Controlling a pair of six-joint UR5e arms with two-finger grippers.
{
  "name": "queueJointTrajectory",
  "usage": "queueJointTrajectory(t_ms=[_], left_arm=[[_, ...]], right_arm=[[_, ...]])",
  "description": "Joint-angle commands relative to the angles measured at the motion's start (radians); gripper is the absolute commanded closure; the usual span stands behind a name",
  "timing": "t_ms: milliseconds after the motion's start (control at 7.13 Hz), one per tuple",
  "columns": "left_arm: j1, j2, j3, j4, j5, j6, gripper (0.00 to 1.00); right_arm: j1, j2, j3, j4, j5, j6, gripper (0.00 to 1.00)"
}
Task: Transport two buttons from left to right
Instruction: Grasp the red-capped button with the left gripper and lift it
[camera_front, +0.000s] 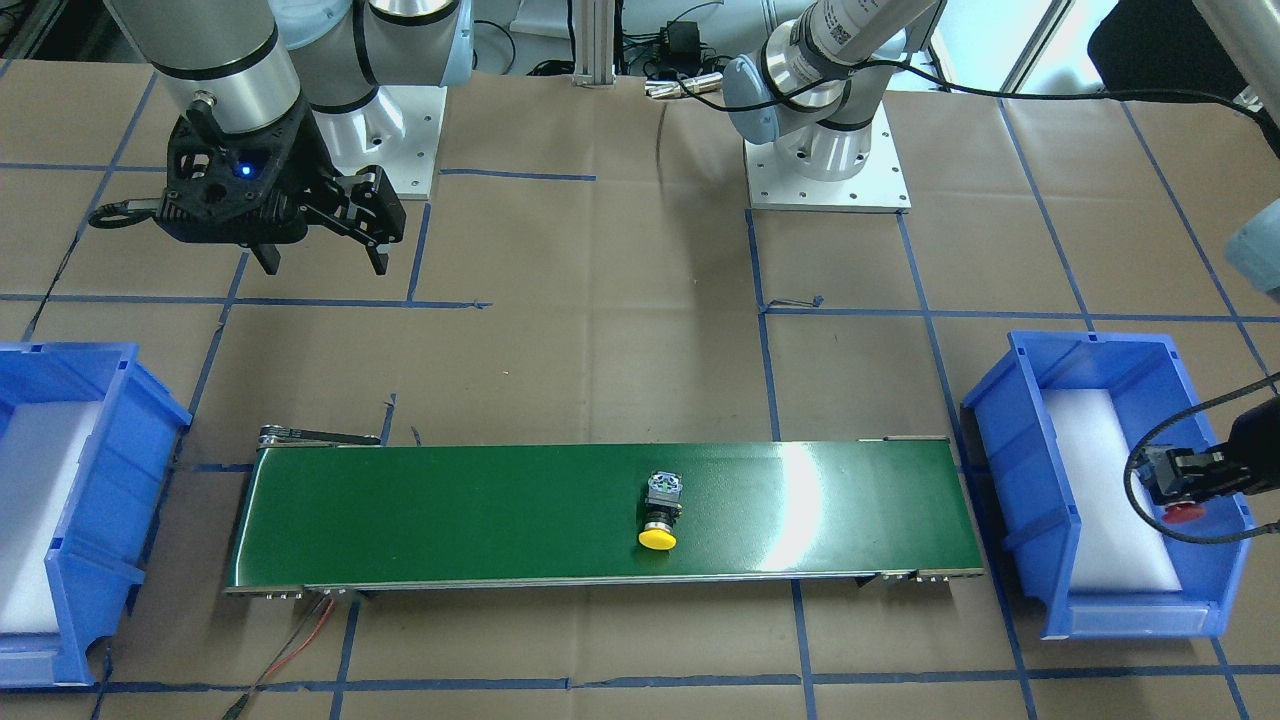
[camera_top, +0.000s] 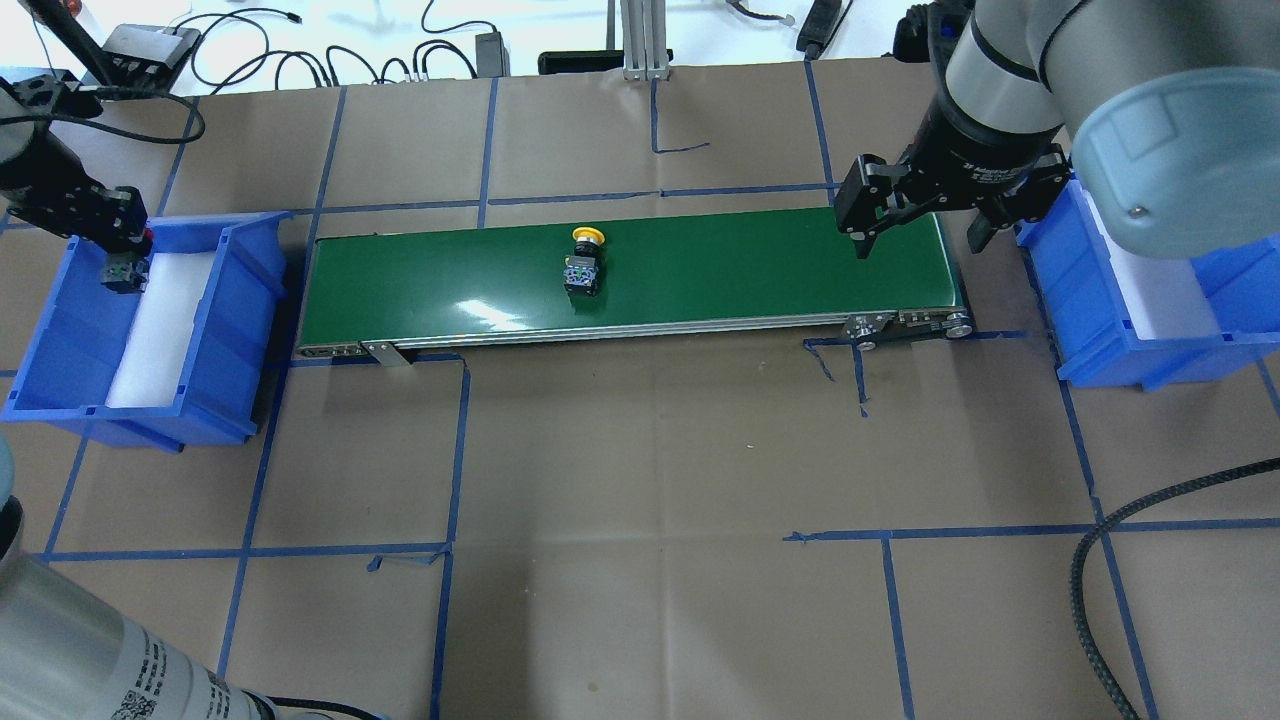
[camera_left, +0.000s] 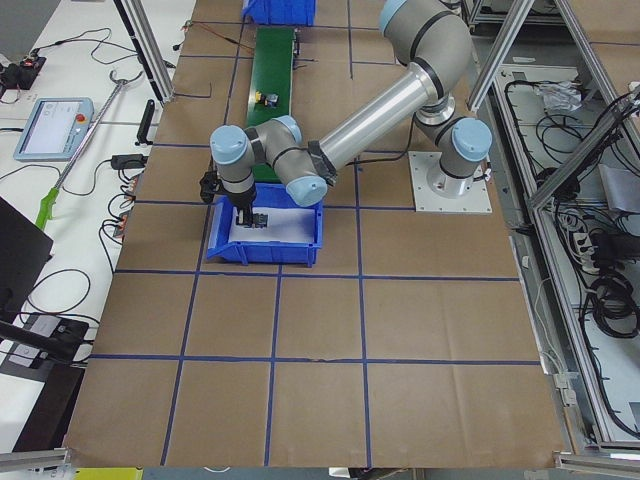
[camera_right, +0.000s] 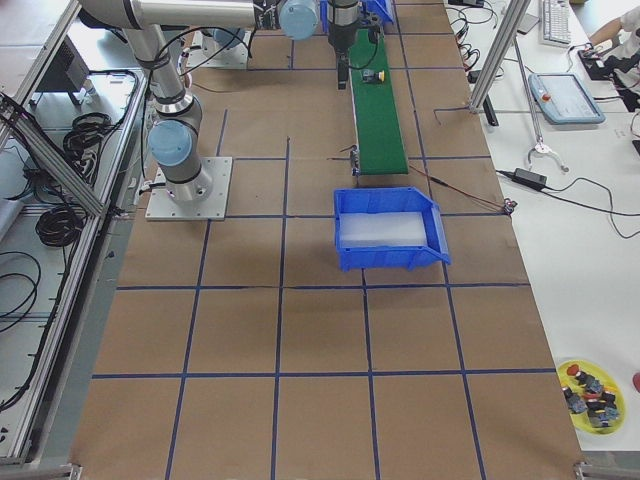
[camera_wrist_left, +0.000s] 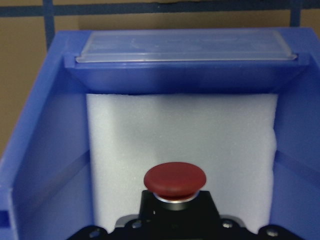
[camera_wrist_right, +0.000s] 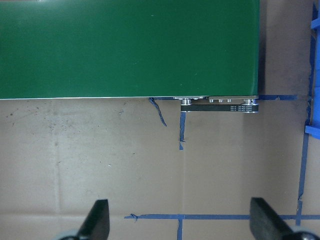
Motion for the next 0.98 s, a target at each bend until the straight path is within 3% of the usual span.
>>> queueJointTrajectory(t_ms=[0, 421, 841], left_arm=[[-0.005, 0.057, 0.111, -0.204, 0.017, 0.0, 0.91], [-0.046, 0.078, 0.087, -0.21, 0.02, -0.01, 0.91], [-0.216, 0.096, 0.069, -0.21, 0.01, -0.139, 0.91]], right_arm=[[0.0, 0.0, 0.004, -0.002, 0.0, 0.0, 0.0], [0.0, 0.003, 0.006, 0.0, 0.002, 0.0, 0.0], [0.0, 0.005, 0.018, 0.0, 0.0, 0.002, 0.0]])
